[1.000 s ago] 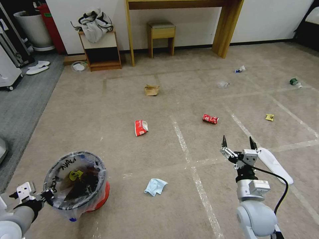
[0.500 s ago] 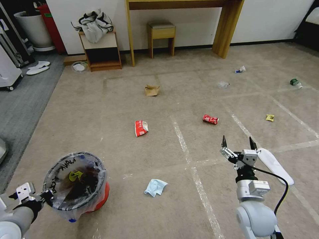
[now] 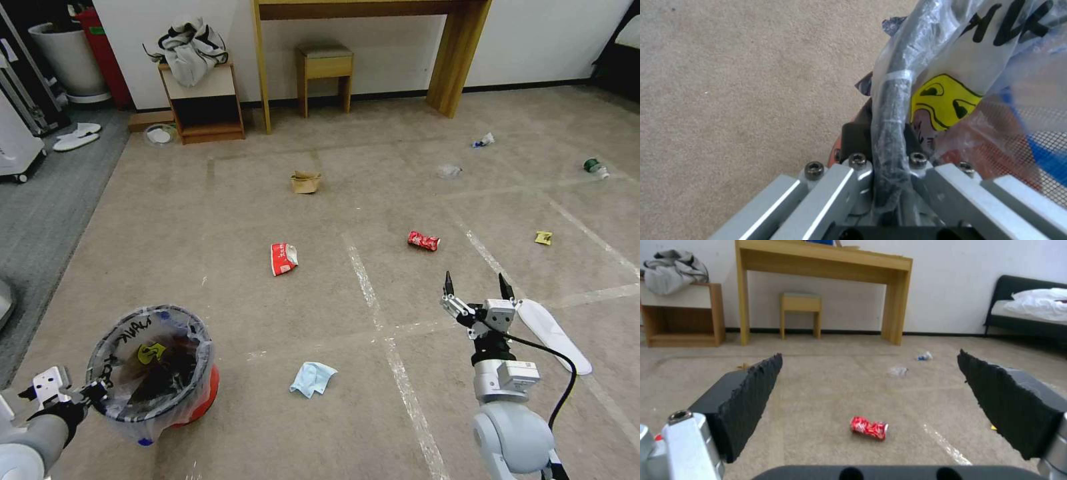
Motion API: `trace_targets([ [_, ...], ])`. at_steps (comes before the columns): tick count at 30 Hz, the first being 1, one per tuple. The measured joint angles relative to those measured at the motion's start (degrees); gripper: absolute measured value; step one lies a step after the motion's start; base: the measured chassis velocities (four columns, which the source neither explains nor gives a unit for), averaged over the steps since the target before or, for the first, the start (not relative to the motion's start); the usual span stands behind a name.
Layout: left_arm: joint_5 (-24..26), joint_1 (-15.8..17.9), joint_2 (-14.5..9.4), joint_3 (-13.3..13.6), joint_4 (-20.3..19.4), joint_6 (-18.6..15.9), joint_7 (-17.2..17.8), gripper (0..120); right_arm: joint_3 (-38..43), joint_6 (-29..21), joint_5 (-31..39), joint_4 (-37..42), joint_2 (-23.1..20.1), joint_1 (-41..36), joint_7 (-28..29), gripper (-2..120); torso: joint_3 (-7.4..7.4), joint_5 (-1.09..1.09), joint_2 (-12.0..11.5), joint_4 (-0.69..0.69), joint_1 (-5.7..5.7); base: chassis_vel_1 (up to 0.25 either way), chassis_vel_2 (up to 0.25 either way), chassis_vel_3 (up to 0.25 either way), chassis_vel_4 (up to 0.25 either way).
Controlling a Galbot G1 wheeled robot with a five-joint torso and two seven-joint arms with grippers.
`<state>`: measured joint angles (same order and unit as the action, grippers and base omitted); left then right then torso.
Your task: Pick up the trash bin and place the garbage on the floor into it.
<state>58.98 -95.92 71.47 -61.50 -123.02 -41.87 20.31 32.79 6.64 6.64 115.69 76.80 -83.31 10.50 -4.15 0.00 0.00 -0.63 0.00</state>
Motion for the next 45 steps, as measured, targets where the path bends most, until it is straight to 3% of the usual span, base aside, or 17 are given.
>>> trace_targets([
  [8,-0.3,-0.39,0.35,0.06,-0.22,0.01,0.0,0,-2.39,-6.2,4.36,1.57,-3.27,2.13,0.83,100,0.0,0.0,0.0,0.0,0.0,0.0,0.0,0.0,0.0],
  [10,-0.37,-0.66,0.44,-0.07,-0.46,0.01,0.0,0,-5.64,-14.56,12.1,3.84,-7.83,4.52,2.87,100,0.0,0.01,0.0,0.01,0.0,0.0,0.0,0.0,0.0],
  [12,-0.37,-0.69,0.45,-0.12,-0.51,0.01,0.0,0,-6.3,-16.13,13.82,4.34,-8.97,4.9,3.52,100,0.0,0.01,0.0,0.01,0.0,0.0,0.0,0.0,0.0],
  [13,-0.37,-0.82,0.41,-0.28,-0.74,0.01,0.03,0,-8.96,-21.86,19.31,5.99,-13.56,6.48,5.8,100,0.0,0.0,0.0,0.0,0.0,0.0,0.0,0.0,0.0],
  [14,-0.37,-0.82,0.41,-0.28,-0.74,0.01,0.03,0,-8.96,-21.86,19.31,5.99,-13.56,6.48,5.8,100,0.0,0.0,0.0,0.0,0.0,0.0,0.0,0.0,0.0],
  [16,-0.37,-0.79,0.4,-0.39,-0.86,0.0,0.16,0,-14.16,-30.18,27.57,7.95,-19.38,9.91,11.1,100,-0.01,0.0,0.0,0.02,0.0,0.0,0.0,0.0,0.0],
  [17,-0.37,-0.79,0.4,-0.39,-0.86,0.0,0.16,0,-14.16,-30.18,27.57,7.95,-19.38,9.91,11.1,100,-0.01,0.0,0.0,0.02,0.0,0.0,0.0,0.0,0.0],
  [18,-0.37,-0.32,0.2,-0.08,-0.8,-0.1,0.34,0,-16.57,-35.23,32.57,8.8,-21.2,11.29,13.73,100,0.0,0.0,0.0,0.06,0.0,0.0,0.0,0.0,0.0],
  [20,-0.34,0.1,-0.13,0.28,-0.62,-0.14,0.47,0,-17.61,-37.64,34.81,9.1,-21.81,11.58,15.09,100,0.0,0.0,0.0,0.05,0.0,0.0,0.0,0.0,0.0],
  [21,-0.3,0.45,-0.48,0.73,-0.37,-0.15,0.6,0,-20.03,-41.95,39.66,9.07,-22.62,12.34,18.12,100,-0.01,-0.02,0.0,-0.07,0.0,0.0,0.0,0.0,0.0],
  [22,-0.3,0.45,-0.48,0.73,-0.37,-0.15,0.6,0,-20.03,-41.95,39.66,9.07,-22.62,12.34,18.12,100,-0.01,-0.02,0.0,-0.07,0.0,0.0,0.0,0.0,0.0],
  [24,-0.33,-0.08,-0.22,0.46,-0.31,-0.18,0.57,0,-25.8,-48.49,46.83,6.46,-22.92,15.39,23.12,100,0.0,0.01,0.0,0.0,0.0,0.0,0.0,0.0,0.0],
  [27,-0.44,-0.58,0.26,-0.14,-0.52,-0.2,0.57,0,-30.37,-49.62,50.15,2.9,-22.24,18.2,26.65,100,0.0,-0.01,0.0,0.05,0.0,0.0,0.0,0.0,0.0],
  [32,-0.59,-1.33,1.18,-1.23,-1.08,-0.2,0.51,0,-37.48,-49.74,53.93,-3.93,-18.76,22.18,29.77,100,-0.01,0.0,0.0,0.0,0.0,0.0,0.0,0.0,0.0],
  [45,-1.18,-3.57,3.64,-3.57,-2.35,-0.15,0.23,0,-49.1,-49.15,49.92,-18.72,-7.41,27.67,27.65,100,-0.01,0.0,-0.01,0.02,0.0,0.0,0.0,0.0,0.0],
])
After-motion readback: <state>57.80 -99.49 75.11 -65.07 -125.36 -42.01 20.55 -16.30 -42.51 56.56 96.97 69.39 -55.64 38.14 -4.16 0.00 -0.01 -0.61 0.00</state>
